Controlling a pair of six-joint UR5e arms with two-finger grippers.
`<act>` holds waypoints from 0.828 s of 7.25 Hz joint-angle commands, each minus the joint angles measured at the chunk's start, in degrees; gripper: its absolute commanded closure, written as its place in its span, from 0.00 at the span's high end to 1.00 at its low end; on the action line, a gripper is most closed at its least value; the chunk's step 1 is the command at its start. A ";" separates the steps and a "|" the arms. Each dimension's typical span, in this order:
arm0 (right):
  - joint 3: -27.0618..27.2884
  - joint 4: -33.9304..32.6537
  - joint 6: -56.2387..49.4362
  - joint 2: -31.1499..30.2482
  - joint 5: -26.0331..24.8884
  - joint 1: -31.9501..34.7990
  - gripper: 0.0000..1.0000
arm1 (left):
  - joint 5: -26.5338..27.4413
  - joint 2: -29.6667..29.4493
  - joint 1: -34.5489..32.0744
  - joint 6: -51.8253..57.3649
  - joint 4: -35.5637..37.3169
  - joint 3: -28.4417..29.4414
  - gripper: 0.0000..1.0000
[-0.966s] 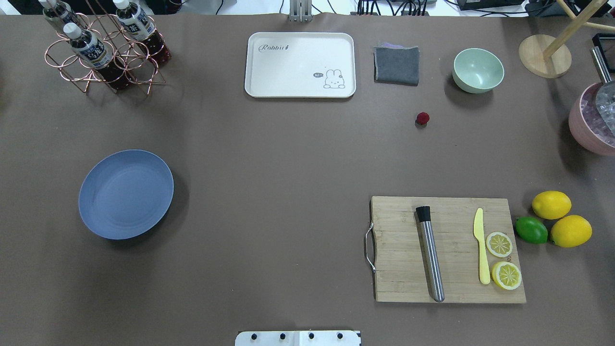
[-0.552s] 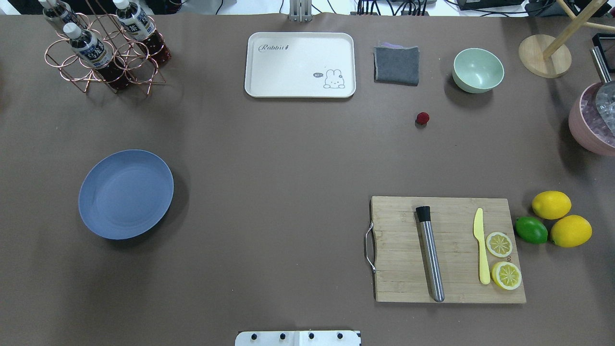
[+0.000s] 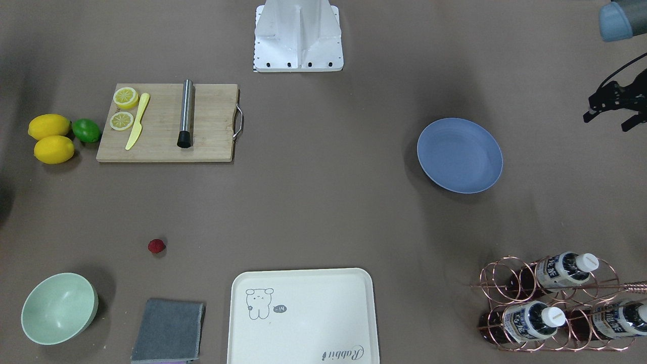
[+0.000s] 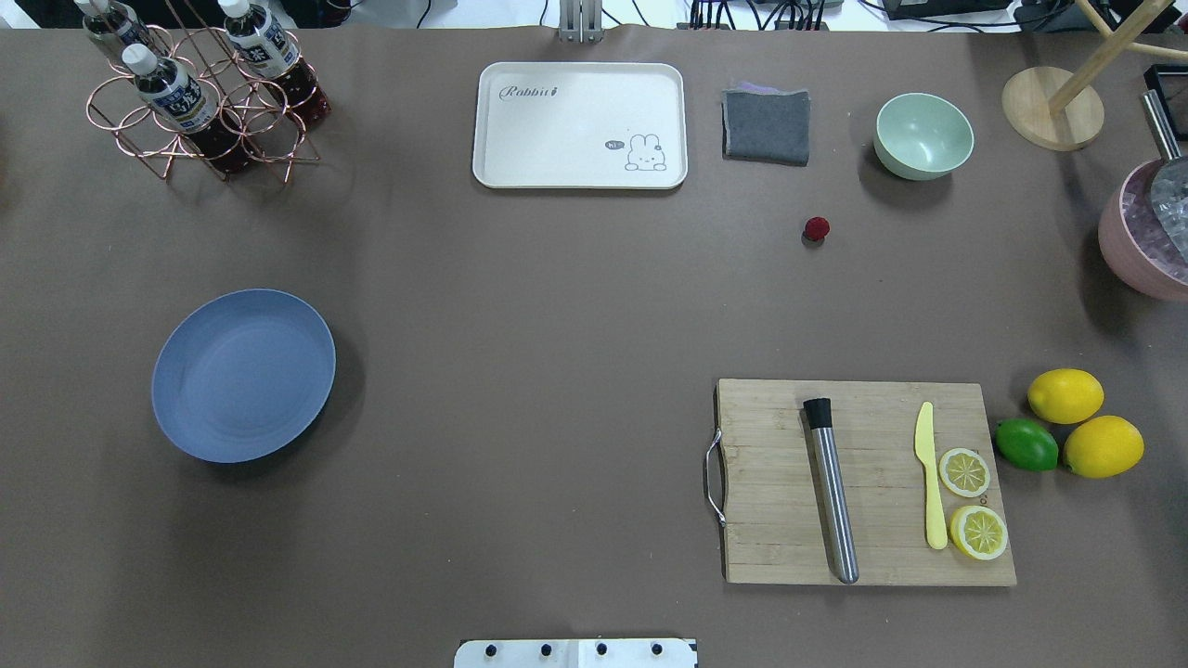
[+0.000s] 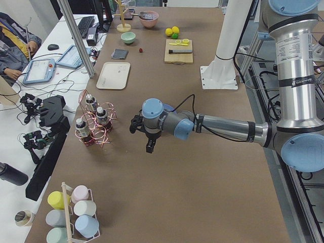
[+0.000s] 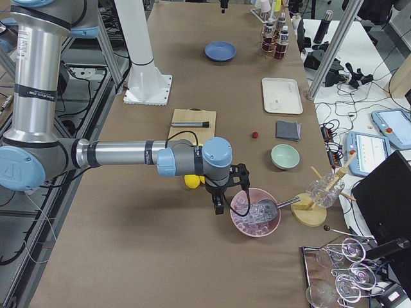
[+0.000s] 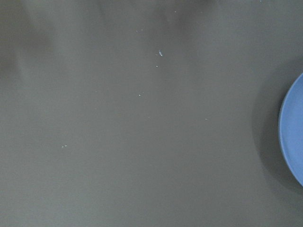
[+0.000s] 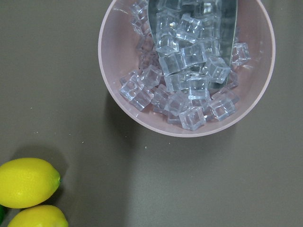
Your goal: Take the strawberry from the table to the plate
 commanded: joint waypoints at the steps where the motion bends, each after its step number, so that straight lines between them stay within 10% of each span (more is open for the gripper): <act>1: 0.04 0.07 -0.07 0.10 -0.27 -0.64 1.00 | 3.27 -1.53 9.32 -14.07 -8.42 0.54 0.98; 6: 1.62 0.16 0.11 0.11 -0.01 -0.55 1.00 | 3.45 -8.56 17.26 -24.12 -8.53 4.58 0.96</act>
